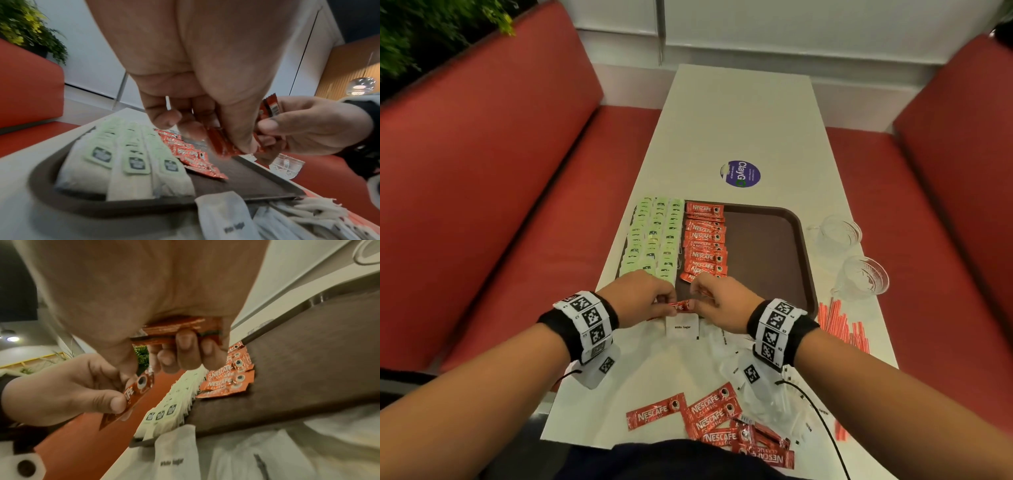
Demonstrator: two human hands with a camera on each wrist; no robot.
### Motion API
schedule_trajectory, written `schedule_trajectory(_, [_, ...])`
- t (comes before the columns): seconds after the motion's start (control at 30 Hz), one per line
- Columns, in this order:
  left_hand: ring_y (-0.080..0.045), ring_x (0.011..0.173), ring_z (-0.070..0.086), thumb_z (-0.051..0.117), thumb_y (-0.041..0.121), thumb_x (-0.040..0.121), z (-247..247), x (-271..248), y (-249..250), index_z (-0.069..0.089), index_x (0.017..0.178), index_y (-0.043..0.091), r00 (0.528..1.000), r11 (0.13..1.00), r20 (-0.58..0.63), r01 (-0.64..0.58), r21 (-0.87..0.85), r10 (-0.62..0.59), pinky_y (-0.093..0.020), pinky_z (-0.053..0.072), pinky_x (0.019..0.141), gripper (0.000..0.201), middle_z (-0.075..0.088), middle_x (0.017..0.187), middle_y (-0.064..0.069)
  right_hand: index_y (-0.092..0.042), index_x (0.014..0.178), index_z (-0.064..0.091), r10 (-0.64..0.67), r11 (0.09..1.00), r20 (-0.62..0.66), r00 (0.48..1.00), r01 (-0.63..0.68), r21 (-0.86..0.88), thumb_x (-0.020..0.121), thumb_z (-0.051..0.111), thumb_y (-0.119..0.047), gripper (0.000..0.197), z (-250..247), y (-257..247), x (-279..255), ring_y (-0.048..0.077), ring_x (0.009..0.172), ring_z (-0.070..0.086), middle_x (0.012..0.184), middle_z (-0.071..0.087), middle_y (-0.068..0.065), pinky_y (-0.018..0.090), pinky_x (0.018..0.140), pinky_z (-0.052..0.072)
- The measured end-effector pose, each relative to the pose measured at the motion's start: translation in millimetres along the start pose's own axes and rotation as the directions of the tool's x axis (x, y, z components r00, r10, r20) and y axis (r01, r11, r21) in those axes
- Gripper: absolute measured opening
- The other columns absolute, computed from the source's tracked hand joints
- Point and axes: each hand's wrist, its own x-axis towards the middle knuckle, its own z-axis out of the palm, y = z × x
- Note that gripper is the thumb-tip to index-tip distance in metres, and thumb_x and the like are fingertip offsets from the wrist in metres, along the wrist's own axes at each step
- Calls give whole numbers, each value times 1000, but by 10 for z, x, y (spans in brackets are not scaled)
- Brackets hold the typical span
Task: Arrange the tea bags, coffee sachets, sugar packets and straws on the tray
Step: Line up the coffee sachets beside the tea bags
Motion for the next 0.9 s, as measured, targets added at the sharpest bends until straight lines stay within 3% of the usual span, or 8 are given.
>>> schedule_trajectory(0.1, [-9, 75, 55, 66, 45, 90, -30, 150, 122, 69, 98, 32, 999, 1000, -36, -28, -5, 28, -28, 42, 67, 16, 61, 78, 14, -19, 95, 62, -2, 999, -34, 999, 0, -51, 97, 55, -24, 8, -77, 82, 62, 20, 80, 59, 88, 66, 0, 33, 72, 48])
schedule_trajectory(0.27, [-12, 92, 51, 64, 39, 93, -29, 403, 190, 73, 104, 27, 992, 999, -129, -8, 45, 13, -31, 38, 79, 18, 66, 92, 11, -15, 93, 58, 71, 997, -62, 996, -73, -30, 98, 49, -18, 10, -185, 281, 69, 24, 85, 60, 93, 66, 4, 42, 81, 52])
schedule_trajectory(0.4, [-17, 102, 51, 59, 45, 95, 4, 635, 237, 72, 106, 36, 996, 968, -69, 72, 239, -57, -37, 40, 89, 19, 67, 104, 12, -15, 99, 54, 204, 979, -142, 969, -205, 8, 102, 47, -32, 19, -236, 422, 70, 23, 80, 60, 89, 64, 2, 37, 73, 50])
schedule_trajectory(0.5, [-18, 105, 52, 61, 48, 93, 52, 785, 281, 72, 106, 38, 995, 948, 2, 97, 303, -102, -39, 37, 94, 20, 69, 104, 12, -16, 91, 49, 286, 957, -179, 942, -289, 7, 101, 46, -27, 15, -297, 514, 71, 17, 69, 53, 77, 55, -3, 33, 64, 40])
schedule_trajectory(0.6, [-20, 107, 52, 64, 49, 90, 112, 888, 313, 71, 103, 37, 992, 934, 16, 115, 338, -128, -39, 36, 96, 19, 68, 104, 9, -15, 79, 48, 330, 942, -168, 929, -335, -4, 98, 45, -24, 21, -342, 574, 70, 19, 69, 51, 75, 52, 0, 32, 62, 35])
schedule_trajectory(0.77, [-21, 108, 55, 67, 48, 87, 174, 964, 290, 66, 108, 35, 992, 927, -62, 124, 355, -109, -40, 42, 93, 24, 65, 111, 6, -14, 71, 49, 337, 941, -145, 930, -337, 22, 102, 37, -31, 37, -372, 624, 45, 24, 75, 53, 76, 52, 5, 34, 68, 38])
schedule_trajectory(0.9, [-18, 107, 57, 68, 46, 87, 180, 992, 316, 67, 107, 35, 998, 945, 20, 45, 323, -54, -38, 47, 91, 23, 61, 110, 7, -13, 75, 49, 350, 935, -123, 928, -354, -4, 100, 40, -23, 28, -372, 647, 55, 26, 74, 55, 75, 55, 5, 34, 67, 41])
